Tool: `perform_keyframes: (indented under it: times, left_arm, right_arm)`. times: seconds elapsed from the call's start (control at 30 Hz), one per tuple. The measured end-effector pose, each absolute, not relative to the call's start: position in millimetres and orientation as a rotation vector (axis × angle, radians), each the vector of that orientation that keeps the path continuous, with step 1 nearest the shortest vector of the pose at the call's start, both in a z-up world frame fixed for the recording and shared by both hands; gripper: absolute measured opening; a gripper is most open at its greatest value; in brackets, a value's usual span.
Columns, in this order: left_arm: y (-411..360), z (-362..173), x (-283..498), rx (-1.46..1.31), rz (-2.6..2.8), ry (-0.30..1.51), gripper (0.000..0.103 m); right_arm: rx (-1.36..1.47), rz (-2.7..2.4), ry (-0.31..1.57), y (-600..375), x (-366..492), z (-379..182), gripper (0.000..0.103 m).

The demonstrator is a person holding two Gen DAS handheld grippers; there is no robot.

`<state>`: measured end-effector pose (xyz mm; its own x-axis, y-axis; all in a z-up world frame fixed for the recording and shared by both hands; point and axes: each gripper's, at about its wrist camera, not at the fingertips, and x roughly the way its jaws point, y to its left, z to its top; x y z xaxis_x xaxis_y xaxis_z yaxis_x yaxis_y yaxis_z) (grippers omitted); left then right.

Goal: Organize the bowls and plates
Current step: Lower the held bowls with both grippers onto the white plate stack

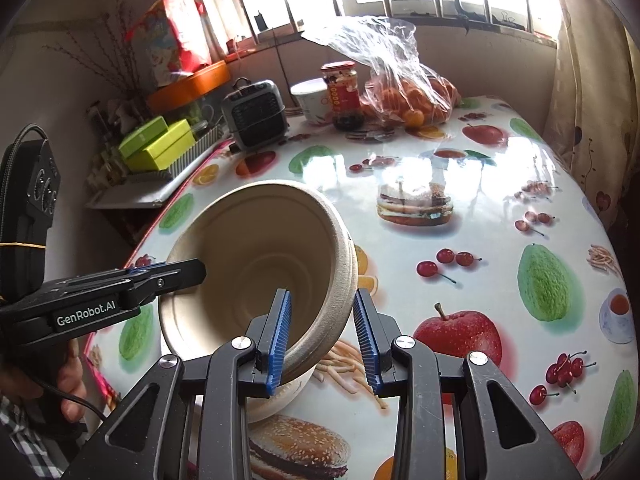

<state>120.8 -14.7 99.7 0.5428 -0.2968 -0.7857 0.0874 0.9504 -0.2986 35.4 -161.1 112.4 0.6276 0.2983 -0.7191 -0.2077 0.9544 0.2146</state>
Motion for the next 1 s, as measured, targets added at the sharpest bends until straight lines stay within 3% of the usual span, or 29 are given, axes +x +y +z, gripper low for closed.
perform_keyframes:
  times: [1.0]
  left_arm:
    - [43, 84, 105, -0.293, -0.128, 0.985, 0.017]
  right_arm:
    - [0.066, 0.388, 0.897, -99, 45, 96, 0.031]
